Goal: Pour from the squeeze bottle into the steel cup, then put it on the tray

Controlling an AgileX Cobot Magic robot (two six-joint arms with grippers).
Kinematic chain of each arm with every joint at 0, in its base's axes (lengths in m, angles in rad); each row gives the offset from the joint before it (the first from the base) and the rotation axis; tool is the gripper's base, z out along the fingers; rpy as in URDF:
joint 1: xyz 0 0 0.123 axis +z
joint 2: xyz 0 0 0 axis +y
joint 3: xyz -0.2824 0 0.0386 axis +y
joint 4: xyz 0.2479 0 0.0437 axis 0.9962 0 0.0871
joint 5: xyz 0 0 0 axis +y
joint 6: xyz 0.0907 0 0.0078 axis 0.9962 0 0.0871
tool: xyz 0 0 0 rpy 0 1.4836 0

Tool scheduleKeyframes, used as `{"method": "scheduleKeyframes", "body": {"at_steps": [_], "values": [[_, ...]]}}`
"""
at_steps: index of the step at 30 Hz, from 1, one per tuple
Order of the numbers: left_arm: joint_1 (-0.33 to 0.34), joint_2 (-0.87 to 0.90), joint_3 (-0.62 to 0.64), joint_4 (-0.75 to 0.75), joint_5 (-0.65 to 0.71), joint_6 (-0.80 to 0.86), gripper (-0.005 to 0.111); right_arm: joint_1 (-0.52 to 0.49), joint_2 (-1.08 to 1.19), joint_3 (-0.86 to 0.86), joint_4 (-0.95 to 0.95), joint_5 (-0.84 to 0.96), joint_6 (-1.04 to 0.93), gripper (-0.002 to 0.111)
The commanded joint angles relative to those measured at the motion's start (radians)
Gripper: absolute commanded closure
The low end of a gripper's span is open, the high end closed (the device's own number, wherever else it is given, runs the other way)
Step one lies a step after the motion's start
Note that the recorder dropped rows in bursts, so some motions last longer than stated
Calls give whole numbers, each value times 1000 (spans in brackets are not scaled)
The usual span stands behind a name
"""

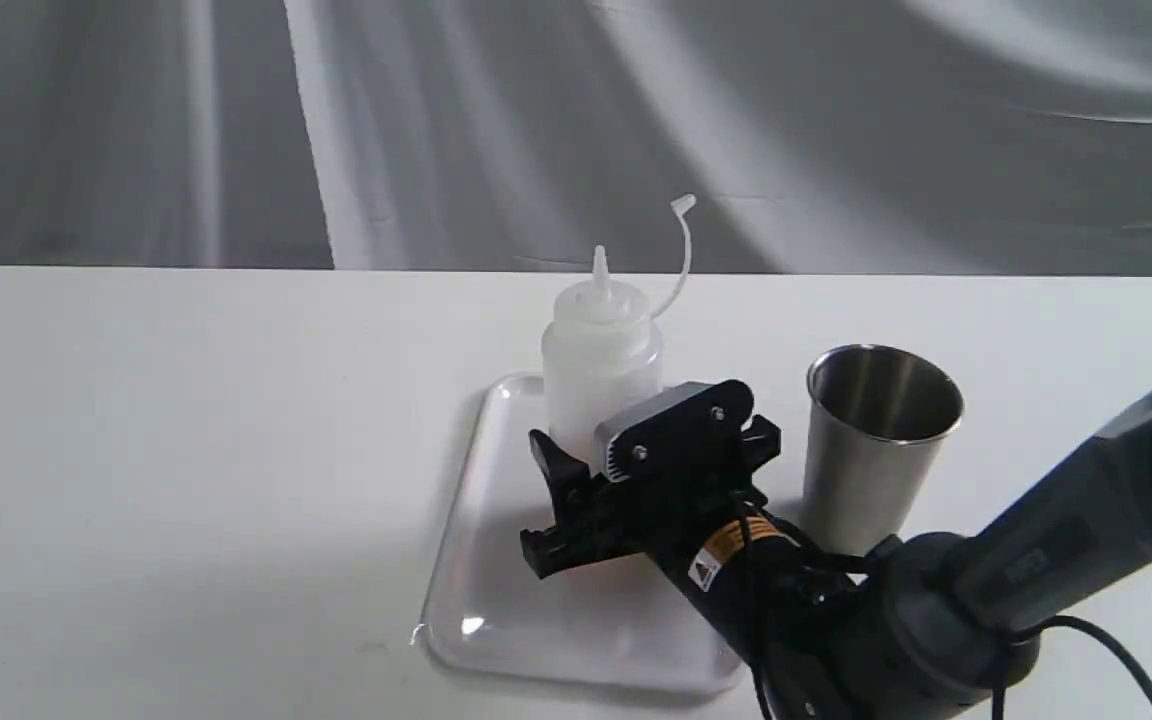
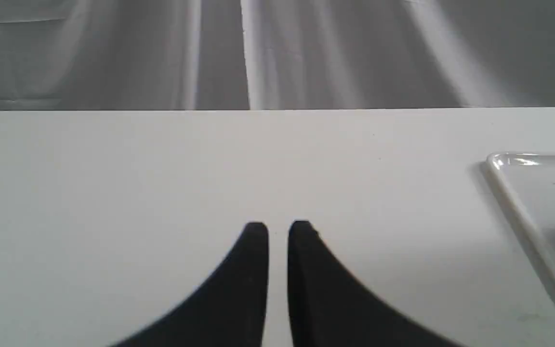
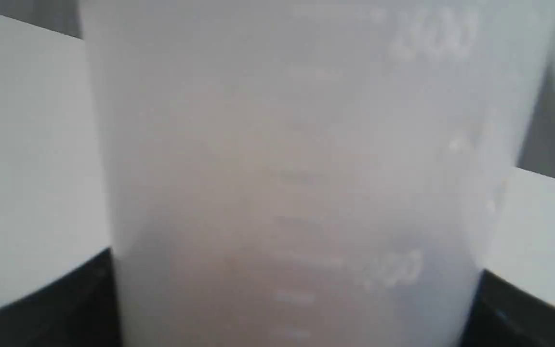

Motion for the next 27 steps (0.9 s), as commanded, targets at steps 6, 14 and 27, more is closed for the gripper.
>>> {"method": "scheduleKeyframes", "body": {"at_steps": [6, 14, 27], "values": [[-5, -3, 4, 0, -7, -5, 98, -7, 22, -49, -12, -29, 1, 108], [-5, -3, 4, 0, -7, -1, 98, -7, 22, -49, -12, -24, 18, 108], [-5, -3, 4, 0, -7, -7, 98, -18, 22, -49, -12, -6, 40, 108]]}}
